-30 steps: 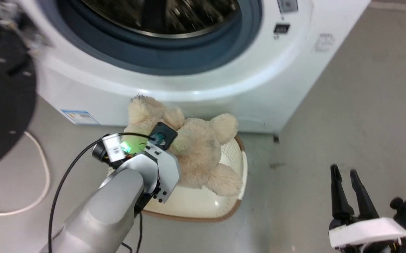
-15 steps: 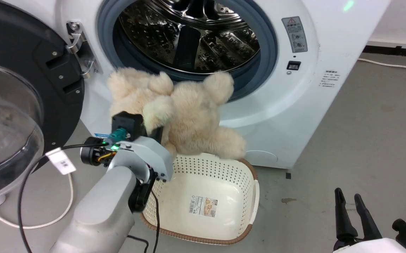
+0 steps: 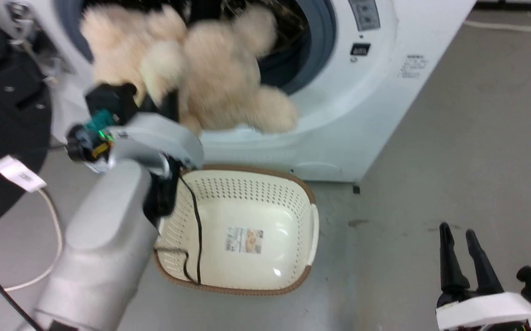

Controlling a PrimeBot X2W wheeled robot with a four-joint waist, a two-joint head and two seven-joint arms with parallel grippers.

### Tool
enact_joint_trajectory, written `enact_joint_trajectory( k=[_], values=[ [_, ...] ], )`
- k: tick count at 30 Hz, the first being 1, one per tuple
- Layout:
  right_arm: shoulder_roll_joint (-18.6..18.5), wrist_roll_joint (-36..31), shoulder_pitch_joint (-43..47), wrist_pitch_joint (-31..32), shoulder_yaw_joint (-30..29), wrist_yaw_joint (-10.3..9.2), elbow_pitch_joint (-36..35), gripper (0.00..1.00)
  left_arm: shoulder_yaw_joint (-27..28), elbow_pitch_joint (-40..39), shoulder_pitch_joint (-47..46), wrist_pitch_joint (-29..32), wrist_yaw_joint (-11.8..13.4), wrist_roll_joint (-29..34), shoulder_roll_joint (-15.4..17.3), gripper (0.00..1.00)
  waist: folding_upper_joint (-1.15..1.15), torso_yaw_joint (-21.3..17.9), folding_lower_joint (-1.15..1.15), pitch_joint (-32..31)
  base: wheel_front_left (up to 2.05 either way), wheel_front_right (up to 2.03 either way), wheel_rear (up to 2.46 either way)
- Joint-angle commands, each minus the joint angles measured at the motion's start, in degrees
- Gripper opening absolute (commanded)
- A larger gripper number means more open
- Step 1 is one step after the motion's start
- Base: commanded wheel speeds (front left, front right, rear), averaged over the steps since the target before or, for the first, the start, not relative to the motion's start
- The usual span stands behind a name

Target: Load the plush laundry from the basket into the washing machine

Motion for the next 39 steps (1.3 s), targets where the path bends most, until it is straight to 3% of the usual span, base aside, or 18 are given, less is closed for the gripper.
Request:
enact_joint_trajectory(
  k=[1, 5, 6, 24, 39],
  values=[
    [0.0, -0.3, -0.8, -0.2, 0.0, -0.04, -0.4, 1.00, 0.8, -0.6, -1.7, -0.7, -0.1, 0.5, 0.1, 0.00, 0.00, -1.8, -0.01, 2.4, 0.00, 0.00, 0.00],
    [0.0, -0.4, -2.0, -0.2, 0.5, -0.04, -1.2, 1.00, 3.5, -1.1, -5.0, -0.7, -0.6, 1.8, 0.5, 0.00, 0.00, -3.5, -0.01, 5.4, 0.00, 0.00, 0.00],
    [0.0, -0.4, -3.3, -0.2, 0.7, -0.04, -1.9, 1.00, 5.6, -1.2, -8.8, -0.7, -1.5, 3.5, 0.9, 0.00, 0.00, -5.3, -0.01, 9.1, 0.00, 0.00, 0.00],
    [0.0, 2.6, -7.3, -0.2, 4.1, -0.04, -6.7, 1.00, 10.4, 5.6, -32.3, -0.7, -4.6, 9.0, 7.0, 0.00, 0.00, -12.6, -0.01, 26.3, 0.00, 0.00, 0.00],
    [0.0, 4.1, -5.1, -0.2, 7.5, -0.04, -10.0, 1.00, 9.8, 9.9, -45.1, 1.1, -5.4, 11.2, 11.9, 0.00, 0.00, -18.0, -0.01, 32.9, 0.00, 0.00, 0.00]
  ],
)
